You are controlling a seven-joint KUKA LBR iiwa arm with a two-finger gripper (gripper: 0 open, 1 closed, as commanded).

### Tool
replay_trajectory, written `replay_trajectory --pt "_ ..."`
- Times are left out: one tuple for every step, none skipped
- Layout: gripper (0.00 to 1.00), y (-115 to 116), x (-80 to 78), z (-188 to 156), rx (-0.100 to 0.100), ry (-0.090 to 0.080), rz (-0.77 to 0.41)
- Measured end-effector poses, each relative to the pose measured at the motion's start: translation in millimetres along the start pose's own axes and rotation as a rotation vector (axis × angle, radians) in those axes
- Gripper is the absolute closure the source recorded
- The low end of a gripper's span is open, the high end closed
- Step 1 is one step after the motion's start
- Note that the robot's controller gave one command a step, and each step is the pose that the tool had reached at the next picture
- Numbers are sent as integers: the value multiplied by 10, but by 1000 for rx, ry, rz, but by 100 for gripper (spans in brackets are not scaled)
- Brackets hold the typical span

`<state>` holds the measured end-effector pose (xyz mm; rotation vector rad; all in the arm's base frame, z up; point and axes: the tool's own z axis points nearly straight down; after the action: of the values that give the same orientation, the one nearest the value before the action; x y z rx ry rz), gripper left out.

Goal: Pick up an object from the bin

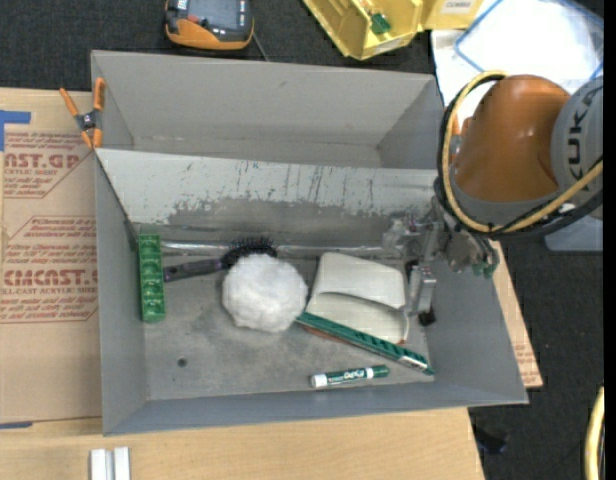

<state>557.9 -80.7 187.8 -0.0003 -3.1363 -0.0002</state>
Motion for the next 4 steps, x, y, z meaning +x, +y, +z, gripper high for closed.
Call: replay_trajectory --pt "0 3 -18 -37 1 -8 -1" --pt "0 590 330 1159 -1 -25 134" --pt "0 552 204 629 4 -24 63" --pt "0 812 391 868 -3 -23 191"
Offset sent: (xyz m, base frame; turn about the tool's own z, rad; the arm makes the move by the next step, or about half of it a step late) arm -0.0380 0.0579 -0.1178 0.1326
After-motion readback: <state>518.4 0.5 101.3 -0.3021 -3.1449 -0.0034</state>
